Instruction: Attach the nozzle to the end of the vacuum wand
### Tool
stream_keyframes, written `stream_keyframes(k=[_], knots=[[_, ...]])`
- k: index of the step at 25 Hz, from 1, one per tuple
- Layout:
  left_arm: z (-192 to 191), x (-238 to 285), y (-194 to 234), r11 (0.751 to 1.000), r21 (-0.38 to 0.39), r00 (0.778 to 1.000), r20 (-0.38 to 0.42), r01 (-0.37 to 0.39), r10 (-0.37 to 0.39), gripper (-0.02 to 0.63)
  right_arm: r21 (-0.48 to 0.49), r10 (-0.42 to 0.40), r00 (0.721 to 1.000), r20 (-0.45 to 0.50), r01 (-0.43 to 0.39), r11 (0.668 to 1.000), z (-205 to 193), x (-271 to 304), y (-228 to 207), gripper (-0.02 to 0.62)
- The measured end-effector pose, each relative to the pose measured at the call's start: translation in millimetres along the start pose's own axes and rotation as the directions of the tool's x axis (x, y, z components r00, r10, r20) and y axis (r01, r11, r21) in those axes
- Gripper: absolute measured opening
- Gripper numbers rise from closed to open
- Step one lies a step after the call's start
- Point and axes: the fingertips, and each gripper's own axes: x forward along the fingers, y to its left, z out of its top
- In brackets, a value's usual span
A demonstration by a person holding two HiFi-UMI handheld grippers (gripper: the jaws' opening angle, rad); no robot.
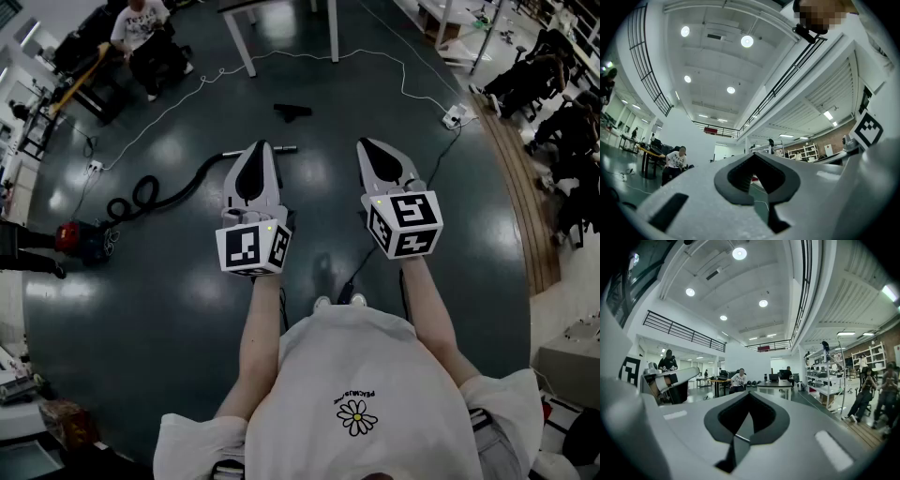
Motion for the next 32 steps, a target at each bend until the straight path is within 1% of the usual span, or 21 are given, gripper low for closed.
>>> stream_keyframes(k=[6, 11, 16, 21, 24, 26, 29, 32], knots=[[-10.3, 5.6, 3.8, 1.0, -0.007, 1.0, -0.024, -0.003, 0.003, 0.002, -0.019, 0.005, 1.0, 0.001, -0.005, 1.0, 3.8, 3.1, -4.1, 0.006], [-25.5, 10.0, 6.3, 0.999, -0.019, 0.998, -0.049, -0.035, 0.034, 0.002, 0.002, 0.032, 0.999, -0.013, -0.032, 0.999, -9.5, 4.8, -15.8, 0.006], [-36.7, 19.5, 7.9, 0.998, -0.015, 0.995, -0.073, -0.067, 0.066, 0.002, 0.015, 0.052, 0.998, -0.04, -0.052, 0.999, -20.6, 13.8, -36.7, 0.006], [-62.4, 27.7, 24.9, 0.994, -0.035, 0.99, -0.096, -0.106, 0.102, 0.002, 0.04, 0.079, 0.994, -0.073, -0.076, 0.996, -41.6, 38.1, -47.3, 0.006], [-82.0, 52.3, 41.8, 0.993, -0.047, 0.99, -0.095, -0.113, 0.108, 0.002, 0.047, 0.09, 0.992, -0.083, -0.087, 0.995, -49.8, 68.9, -59.1, 0.006], [-97.5, 78.0, 57.7, 0.993, -0.045, 0.99, -0.09, -0.11, 0.106, 0.002, 0.055, 0.09, 0.992, -0.087, -0.085, 0.995, -55.5, 100.7, -71.7, 0.006], [-116.9, 125.7, 92.1, 0.994, -0.033, 0.992, -0.081, -0.101, 0.098, 0.002, 0.053, 0.089, 0.991, -0.097, -0.084, 0.995, -60.1, 161.4, -88.8, 0.006], [-127.3, 180.4, 135.8, 0.996, -0.027, 0.995, -0.067, -0.082, 0.08, 0.002, 0.026, 0.065, 0.99, -0.124, -0.062, 0.998, -53.7, 231.1, -104.9, 0.006]])
